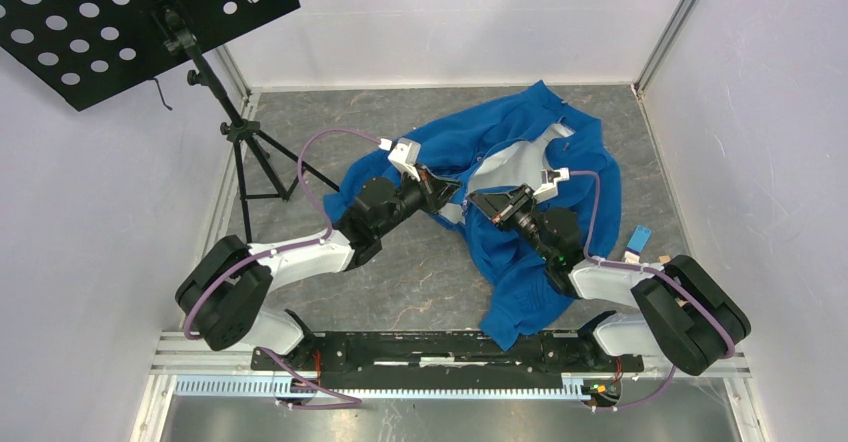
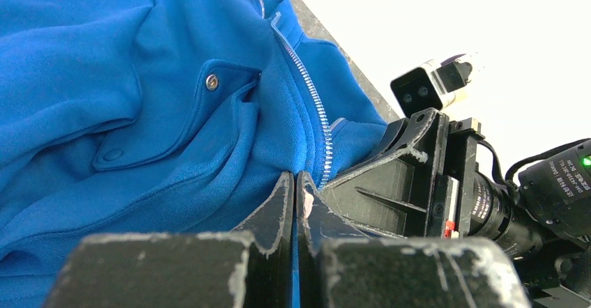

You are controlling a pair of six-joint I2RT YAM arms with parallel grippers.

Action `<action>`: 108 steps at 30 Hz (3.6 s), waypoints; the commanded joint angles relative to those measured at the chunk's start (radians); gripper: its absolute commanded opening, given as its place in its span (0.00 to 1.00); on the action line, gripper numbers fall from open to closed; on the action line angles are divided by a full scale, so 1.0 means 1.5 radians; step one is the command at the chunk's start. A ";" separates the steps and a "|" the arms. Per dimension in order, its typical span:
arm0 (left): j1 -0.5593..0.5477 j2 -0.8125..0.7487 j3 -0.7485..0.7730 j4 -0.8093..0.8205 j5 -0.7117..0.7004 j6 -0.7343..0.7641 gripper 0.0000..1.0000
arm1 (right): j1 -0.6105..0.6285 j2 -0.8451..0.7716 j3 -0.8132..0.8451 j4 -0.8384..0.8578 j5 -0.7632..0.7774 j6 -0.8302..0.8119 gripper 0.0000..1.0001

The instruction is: Zip up the jacket

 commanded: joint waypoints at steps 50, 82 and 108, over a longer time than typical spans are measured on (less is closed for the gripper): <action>-0.036 -0.034 -0.054 0.110 -0.025 -0.214 0.58 | 0.005 -0.041 -0.007 0.027 0.068 0.257 0.00; -0.037 0.007 -0.004 0.040 0.010 -0.142 0.23 | 0.005 -0.055 0.002 0.013 0.074 0.264 0.00; -0.226 0.088 -0.070 0.161 -0.372 0.301 0.02 | -0.002 -0.075 0.026 0.073 0.094 0.371 0.00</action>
